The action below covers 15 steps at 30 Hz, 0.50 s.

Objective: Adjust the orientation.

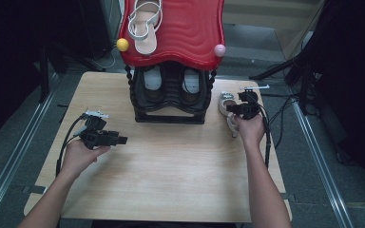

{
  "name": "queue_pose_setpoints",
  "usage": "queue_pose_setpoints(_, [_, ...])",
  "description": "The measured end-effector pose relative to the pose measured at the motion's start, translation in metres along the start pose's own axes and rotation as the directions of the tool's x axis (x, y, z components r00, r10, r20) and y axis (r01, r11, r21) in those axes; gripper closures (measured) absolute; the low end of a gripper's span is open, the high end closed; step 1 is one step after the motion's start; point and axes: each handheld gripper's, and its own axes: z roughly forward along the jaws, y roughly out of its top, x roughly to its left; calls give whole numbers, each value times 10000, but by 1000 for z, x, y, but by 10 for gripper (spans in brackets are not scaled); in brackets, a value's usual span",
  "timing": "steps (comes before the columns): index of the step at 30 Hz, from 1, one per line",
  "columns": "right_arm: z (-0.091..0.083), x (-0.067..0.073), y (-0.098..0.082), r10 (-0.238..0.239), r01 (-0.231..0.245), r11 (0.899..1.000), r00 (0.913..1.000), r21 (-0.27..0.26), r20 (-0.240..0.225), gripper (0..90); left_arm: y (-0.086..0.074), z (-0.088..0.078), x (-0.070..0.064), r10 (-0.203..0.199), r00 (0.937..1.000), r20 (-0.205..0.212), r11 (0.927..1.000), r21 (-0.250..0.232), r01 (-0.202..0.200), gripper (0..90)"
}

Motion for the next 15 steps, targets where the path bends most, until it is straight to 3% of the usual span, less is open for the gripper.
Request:
queue_pose_setpoints(8, [17, 1, -2, 224, -227, 9990, 9997, 376, 79, 767, 0, 0, 0, 27, 10000, 11, 10000, 20, -27, 442])
queue_pose_setpoints(15, [29, 1, -4, -114, 98, 9990, 9992, 434, 374, 776, 0, 0, -1, 86, 10000, -14, 10000, 25, -86, 442])
